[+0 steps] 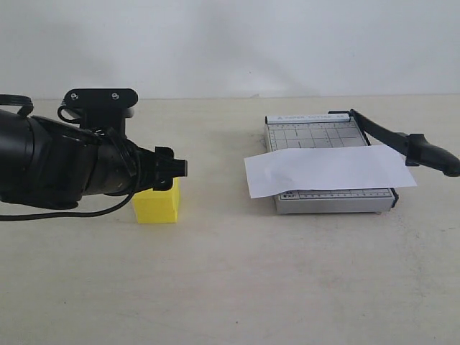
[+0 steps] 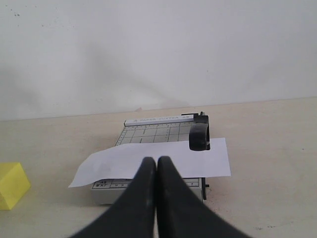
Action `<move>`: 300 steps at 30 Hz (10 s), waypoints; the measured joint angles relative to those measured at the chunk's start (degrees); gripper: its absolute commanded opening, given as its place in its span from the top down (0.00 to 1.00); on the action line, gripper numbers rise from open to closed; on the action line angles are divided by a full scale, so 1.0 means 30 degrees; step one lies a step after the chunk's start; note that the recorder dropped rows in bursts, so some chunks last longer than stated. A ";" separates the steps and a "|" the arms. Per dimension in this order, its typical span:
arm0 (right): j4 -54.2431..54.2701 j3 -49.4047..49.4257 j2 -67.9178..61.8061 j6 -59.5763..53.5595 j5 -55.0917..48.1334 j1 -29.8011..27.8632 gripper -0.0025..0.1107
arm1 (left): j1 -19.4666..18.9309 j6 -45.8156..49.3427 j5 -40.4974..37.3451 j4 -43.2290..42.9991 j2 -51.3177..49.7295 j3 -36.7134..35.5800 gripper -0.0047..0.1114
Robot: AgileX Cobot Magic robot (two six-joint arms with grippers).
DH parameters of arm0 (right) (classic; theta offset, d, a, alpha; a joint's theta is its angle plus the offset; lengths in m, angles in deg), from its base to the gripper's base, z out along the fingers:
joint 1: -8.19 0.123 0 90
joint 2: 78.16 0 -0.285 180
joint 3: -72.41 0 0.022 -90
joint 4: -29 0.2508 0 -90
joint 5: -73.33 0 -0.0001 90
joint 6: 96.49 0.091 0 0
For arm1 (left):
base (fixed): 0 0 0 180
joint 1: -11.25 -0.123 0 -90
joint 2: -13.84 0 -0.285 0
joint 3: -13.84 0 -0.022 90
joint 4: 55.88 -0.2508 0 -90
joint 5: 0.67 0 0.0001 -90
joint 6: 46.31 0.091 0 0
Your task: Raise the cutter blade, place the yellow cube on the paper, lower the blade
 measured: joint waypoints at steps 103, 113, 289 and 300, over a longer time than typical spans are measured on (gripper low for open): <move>0.0000 0.0000 0.0000 0.0000 0.0000 0.0000 0.98 | 0.1009 0.6564 -1.2752 -1.1812 -0.7203 1.1674 0.92; 0.0000 0.0000 0.0000 0.0000 0.0000 0.0000 0.98 | 0.1009 0.6738 -1.2113 -1.1778 -0.7475 1.1793 0.92; 0.0000 0.0000 0.0000 0.0000 0.0000 0.0013 0.98 | -0.1582 0.0246 -1.2851 -0.5244 3.3190 -1.6441 0.92; 0.0000 0.0000 0.0000 0.0000 0.0000 0.0013 0.98 | -0.1582 -0.2986 -1.3303 -0.8065 3.3190 -1.6441 0.92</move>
